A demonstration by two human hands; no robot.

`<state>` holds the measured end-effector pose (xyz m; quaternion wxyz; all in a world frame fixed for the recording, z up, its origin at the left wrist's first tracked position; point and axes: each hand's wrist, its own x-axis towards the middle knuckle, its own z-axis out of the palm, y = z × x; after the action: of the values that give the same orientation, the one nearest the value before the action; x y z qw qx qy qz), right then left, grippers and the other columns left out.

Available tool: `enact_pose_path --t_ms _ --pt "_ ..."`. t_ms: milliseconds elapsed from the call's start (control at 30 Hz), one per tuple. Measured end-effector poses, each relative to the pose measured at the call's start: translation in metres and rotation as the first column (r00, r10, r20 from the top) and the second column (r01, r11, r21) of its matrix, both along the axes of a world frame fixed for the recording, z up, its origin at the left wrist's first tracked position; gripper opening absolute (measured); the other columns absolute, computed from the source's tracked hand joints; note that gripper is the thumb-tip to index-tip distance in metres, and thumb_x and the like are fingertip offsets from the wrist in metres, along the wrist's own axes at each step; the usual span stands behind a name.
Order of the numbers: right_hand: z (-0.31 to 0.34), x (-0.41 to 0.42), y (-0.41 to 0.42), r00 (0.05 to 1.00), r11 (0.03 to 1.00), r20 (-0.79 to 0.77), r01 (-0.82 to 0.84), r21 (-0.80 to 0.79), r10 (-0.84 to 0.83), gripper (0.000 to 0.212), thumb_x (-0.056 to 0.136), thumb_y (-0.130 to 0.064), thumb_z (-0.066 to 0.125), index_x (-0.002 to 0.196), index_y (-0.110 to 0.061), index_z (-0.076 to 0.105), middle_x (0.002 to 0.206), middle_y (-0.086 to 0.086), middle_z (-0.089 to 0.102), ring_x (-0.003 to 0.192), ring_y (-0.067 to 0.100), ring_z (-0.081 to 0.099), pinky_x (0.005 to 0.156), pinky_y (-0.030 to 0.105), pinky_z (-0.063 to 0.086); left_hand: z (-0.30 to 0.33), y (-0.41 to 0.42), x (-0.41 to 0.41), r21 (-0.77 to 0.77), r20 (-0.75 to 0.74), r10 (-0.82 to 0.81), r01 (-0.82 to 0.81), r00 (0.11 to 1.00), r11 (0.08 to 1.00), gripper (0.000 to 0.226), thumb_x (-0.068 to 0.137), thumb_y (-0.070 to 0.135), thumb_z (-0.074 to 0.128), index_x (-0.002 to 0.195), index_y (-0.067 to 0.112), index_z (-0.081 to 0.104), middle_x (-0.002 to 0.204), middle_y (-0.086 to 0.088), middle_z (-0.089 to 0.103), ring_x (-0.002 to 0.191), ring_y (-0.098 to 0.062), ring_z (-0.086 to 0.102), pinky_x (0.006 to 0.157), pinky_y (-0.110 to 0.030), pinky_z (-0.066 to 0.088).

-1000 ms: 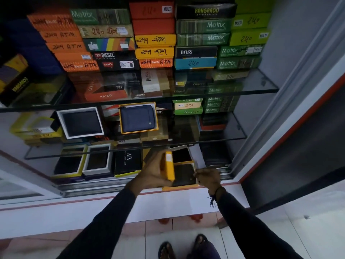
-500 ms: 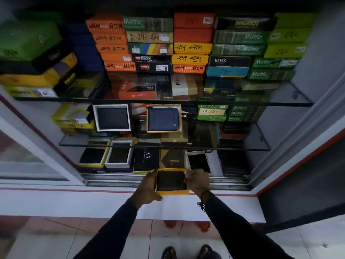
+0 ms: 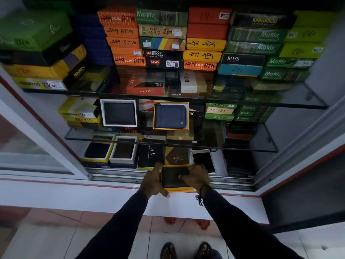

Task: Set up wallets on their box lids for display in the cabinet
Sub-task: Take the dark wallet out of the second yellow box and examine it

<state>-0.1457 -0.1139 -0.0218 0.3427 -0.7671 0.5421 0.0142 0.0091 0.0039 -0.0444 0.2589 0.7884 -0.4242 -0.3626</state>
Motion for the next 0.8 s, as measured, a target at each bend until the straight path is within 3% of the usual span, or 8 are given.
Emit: enact_pose_path --t_ms 133,267,367,433,533,633,700,800 --pt "0.002 0.007 0.002 0.938 0.983 0.298 0.160 0.087 -0.179 0.054 0.061 -0.029 0.090 0.102 -0.016 0.058 0.108 0.005 0.070 0.102 0.023 0.068 0.072 0.022 0.055 -0.004 -0.002 -0.006 0.013 0.124 -0.044 0.042 0.991 0.999 0.119 0.045 0.038 0.102 0.139 0.021 0.031 0.125 -0.003 0.067 0.113 -0.032 0.067 0.090 -0.047 0.061" --pt "0.006 0.001 -0.003 0.793 0.921 0.482 0.255 0.293 -0.373 0.040 0.068 -0.007 0.087 0.102 -0.002 0.067 0.109 0.019 0.073 0.101 0.034 0.071 0.085 0.046 0.061 -0.001 0.001 -0.008 -0.082 0.202 -0.012 0.030 0.979 0.996 0.128 0.043 0.051 0.099 0.148 0.019 0.034 0.134 -0.006 0.054 0.118 -0.030 0.060 0.090 -0.041 0.058" --pt "0.013 -0.019 -0.014 0.655 0.780 0.505 0.216 0.587 -0.562 0.040 0.079 -0.002 0.078 0.116 0.004 0.064 0.120 0.026 0.068 0.104 0.039 0.068 0.091 0.052 0.057 0.004 0.003 -0.007 -0.274 -0.055 0.049 -0.063 0.997 0.960 0.105 0.051 0.036 0.101 0.141 0.024 0.048 0.126 0.008 0.046 0.121 -0.025 0.055 0.085 -0.026 0.060" --pt "0.018 -0.033 -0.019 0.669 0.710 0.463 0.139 0.690 -0.582 0.042 0.083 -0.008 0.075 0.122 -0.001 0.063 0.125 0.023 0.067 0.114 0.039 0.065 0.098 0.053 0.054 0.012 0.005 -0.008 -0.316 -0.183 0.078 -0.134 0.980 0.939 0.090 0.054 0.028 0.101 0.132 0.028 0.056 0.125 0.014 0.050 0.117 -0.017 0.056 0.078 -0.015 0.059" --pt "0.023 -0.048 -0.019 0.651 0.625 0.456 0.036 0.780 -0.607 0.043 0.089 -0.031 0.069 0.125 -0.008 0.063 0.126 0.018 0.067 0.121 0.036 0.061 0.096 0.047 0.053 0.025 0.006 -0.007 -0.286 -0.379 0.071 -0.190 0.923 0.939 0.075 0.061 0.020 0.098 0.127 0.028 0.064 0.127 0.003 0.065 0.117 -0.019 0.061 0.089 -0.029 0.061" --pt "0.024 -0.053 -0.009 0.542 0.483 0.471 -0.131 0.866 -0.696 0.042 0.096 -0.035 0.056 0.128 -0.007 0.059 0.127 0.021 0.064 0.121 0.036 0.060 0.090 0.043 0.055 0.034 0.010 -0.007 -0.243 -0.676 -0.051 -0.157 0.735 0.957 0.060 0.077 -0.001 0.082 0.128 0.026 0.068 0.131 -0.005 0.070 0.130 -0.028 0.059 0.099 -0.034 0.057" --pt "0.026 -0.050 0.000 0.538 0.451 0.521 -0.268 0.851 -0.663 0.039 0.097 -0.020 0.054 0.132 -0.003 0.056 0.126 0.023 0.065 0.116 0.036 0.065 0.093 0.044 0.059 0.038 0.010 -0.012 -0.244 -0.758 -0.126 -0.099 0.639 0.965 0.064 0.079 0.001 0.079 0.139 0.013 0.060 0.140 -0.014 0.064 0.136 -0.031 0.054 0.105 -0.034 0.053" --pt "0.034 -0.042 0.009 0.535 0.505 0.586 -0.309 0.806 -0.608 0.025 0.090 -0.010 0.060 0.114 -0.006 0.068 0.111 0.018 0.072 0.100 0.028 0.072 0.082 0.035 0.063 0.047 0.010 -0.015 -0.249 -0.821 -0.178 -0.060 0.542 0.967 0.098 0.065 0.020 0.094 0.148 0.001 0.046 0.148 -0.024 0.054 0.140 -0.034 0.050 0.116 -0.041 0.043"
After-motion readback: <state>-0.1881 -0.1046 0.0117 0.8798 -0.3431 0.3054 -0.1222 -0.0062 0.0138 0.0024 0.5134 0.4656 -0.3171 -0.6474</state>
